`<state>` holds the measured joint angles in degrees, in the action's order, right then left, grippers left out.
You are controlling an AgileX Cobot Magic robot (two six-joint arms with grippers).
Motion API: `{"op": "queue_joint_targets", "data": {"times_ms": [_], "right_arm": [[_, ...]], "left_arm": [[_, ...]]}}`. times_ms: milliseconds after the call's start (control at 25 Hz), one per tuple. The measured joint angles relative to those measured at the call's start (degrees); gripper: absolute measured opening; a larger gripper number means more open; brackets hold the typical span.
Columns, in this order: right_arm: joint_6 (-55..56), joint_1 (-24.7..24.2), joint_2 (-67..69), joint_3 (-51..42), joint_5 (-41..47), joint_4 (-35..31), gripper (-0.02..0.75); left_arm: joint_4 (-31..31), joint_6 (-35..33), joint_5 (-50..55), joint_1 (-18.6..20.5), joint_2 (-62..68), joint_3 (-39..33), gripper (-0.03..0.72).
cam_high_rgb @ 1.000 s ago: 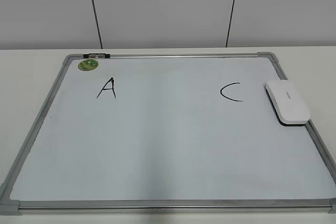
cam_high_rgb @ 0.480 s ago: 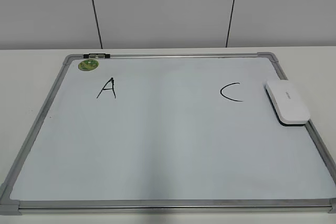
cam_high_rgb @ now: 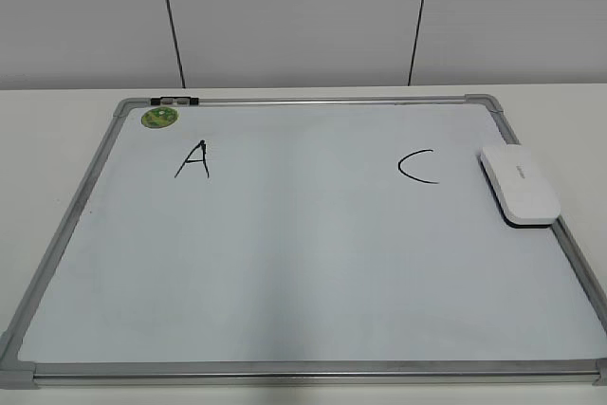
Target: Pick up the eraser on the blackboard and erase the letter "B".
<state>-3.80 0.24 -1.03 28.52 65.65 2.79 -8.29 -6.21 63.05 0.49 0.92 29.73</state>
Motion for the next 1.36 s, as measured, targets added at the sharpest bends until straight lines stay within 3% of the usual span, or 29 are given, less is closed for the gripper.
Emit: {"op": "queue_joint_targets", "data": {"times_ms": [1360], "right_arm": [[0.09,0.0,0.0,0.0,0.0,0.0,0.59]], "left_arm": [[-0.21,0.52,0.0,0.0,0.0,0.0,0.241]]}}
